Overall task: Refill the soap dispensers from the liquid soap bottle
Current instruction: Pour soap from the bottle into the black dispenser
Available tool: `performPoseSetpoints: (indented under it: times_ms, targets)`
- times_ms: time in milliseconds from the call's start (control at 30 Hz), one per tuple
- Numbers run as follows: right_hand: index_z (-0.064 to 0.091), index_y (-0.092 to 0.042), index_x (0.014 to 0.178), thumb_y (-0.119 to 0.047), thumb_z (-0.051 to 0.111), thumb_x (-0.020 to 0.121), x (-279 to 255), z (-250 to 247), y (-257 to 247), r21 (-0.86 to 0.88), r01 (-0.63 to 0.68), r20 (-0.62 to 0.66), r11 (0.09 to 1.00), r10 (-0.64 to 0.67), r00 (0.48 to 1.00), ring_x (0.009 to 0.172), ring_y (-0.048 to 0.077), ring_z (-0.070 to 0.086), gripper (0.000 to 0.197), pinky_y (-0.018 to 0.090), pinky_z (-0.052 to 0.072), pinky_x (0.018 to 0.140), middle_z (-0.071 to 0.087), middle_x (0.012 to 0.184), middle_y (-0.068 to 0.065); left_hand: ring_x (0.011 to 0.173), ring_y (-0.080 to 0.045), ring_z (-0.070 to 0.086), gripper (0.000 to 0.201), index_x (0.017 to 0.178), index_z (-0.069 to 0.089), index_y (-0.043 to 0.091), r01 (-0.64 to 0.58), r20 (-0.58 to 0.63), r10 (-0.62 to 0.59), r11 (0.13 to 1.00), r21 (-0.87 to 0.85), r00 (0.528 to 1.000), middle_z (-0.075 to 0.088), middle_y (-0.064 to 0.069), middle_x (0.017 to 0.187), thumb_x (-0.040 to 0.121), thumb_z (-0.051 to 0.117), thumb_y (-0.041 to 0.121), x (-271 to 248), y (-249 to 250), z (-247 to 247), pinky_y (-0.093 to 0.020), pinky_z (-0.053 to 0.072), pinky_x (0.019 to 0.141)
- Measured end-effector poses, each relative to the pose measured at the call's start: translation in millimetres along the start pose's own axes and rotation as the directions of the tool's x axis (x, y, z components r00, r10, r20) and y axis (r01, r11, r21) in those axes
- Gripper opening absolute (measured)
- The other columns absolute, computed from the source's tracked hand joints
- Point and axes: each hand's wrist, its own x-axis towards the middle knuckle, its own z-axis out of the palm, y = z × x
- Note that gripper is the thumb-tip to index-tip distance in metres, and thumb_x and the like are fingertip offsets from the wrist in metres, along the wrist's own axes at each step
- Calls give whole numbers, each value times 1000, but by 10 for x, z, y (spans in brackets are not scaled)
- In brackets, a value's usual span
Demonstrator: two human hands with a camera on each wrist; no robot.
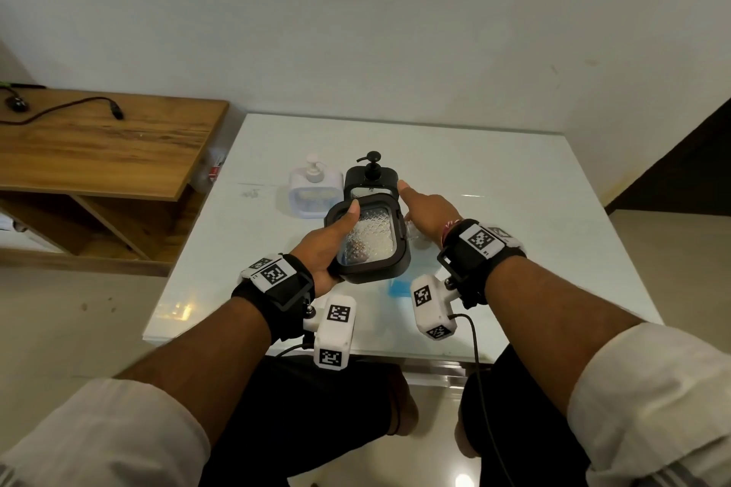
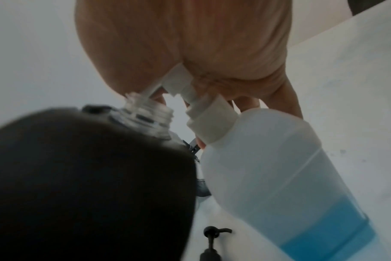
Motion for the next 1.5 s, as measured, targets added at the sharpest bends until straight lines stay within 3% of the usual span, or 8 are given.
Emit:
performPoseSetpoints:
  times_ms: [300, 500, 667, 833, 1033, 1200, 1333, 1500]
  targets:
    - [68, -2, 109, -63, 27, 97, 14, -20, 35, -21, 22, 15, 1000, -21, 1000, 98, 25, 53, 75, 32, 33, 86, 61, 110, 12, 114, -28, 71, 50, 132, 64, 14, 15, -9, -14, 1000, 20, 1000, 74, -10, 123, 96, 62, 48, -1, -23, -11, -42, 58, 88]
    - [65, -3, 116, -64, 22, 97, 1, -48, -22, -8, 24, 21, 1000, -23, 1000, 104, 26, 53, 77, 33, 34, 89, 60, 124, 15, 112, -27, 71, 46, 129, 66, 14, 9, 0, -9, 1000, -5, 1000, 74, -10, 122, 97, 60, 47, 3, -7, 1, -42, 57, 92]
    - [66, -3, 113, -68, 27, 95, 5, 17, 14, -64, 11, -11, 998, -12, 1000, 105, 28, 57, 78, 33, 37, 87, 63, 121, 15, 101, -24, 75, 41, 124, 68, 15, 19, -6, -19, 1000, 3, 1000, 76, -10, 117, 98, 60, 46, 20, -15, -14, -39, 59, 83]
    - [66, -3, 115, -68, 27, 94, -2, 6, 22, -60, 1, -15, 998, -2, 1000, 107, 29, 57, 79, 33, 37, 87, 63, 123, 15, 114, -28, 70, 51, 134, 64, 14, 20, -13, -20, 1000, 16, 1000, 74, -11, 123, 96, 61, 48, 9, -31, -22, -42, 58, 87]
    - [63, -3, 122, -67, 22, 96, -56, -19, -45, -19, 20, 21, 1000, -20, 1000, 110, 27, 53, 80, 32, 32, 88, 58, 131, 15, 114, -27, 70, 50, 134, 64, 13, 3, 3, -3, 1000, -13, 1000, 74, -10, 124, 97, 60, 46, 4, -12, -22, -41, 58, 87]
    - [64, -3, 106, -62, 22, 98, -73, -101, -67, 35, 28, 25, 999, -29, 999, 96, 25, 52, 73, 33, 35, 88, 59, 112, 14, 113, -27, 71, 48, 132, 65, 14, 9, 21, -9, 1000, 0, 1000, 74, -10, 123, 98, 59, 47, 42, -16, -17, -41, 57, 89]
    - [64, -3, 118, -65, 26, 96, -73, -25, -59, -32, 11, 26, 999, -10, 1000, 105, 26, 54, 76, 32, 34, 88, 60, 124, 14, 108, -25, 73, 45, 127, 67, 16, 11, 35, -12, 1000, 24, 999, 75, -10, 122, 98, 58, 48, 75, -8, -39, -41, 57, 91]
    - [67, -3, 113, -68, 27, 94, -55, 22, -23, -77, 3, 5, 997, -3, 1000, 100, 27, 57, 78, 32, 35, 83, 64, 119, 15, 115, -28, 70, 48, 131, 65, 13, 13, 30, -13, 1000, 20, 999, 73, -12, 124, 97, 60, 47, 68, -17, -52, -43, 56, 94]
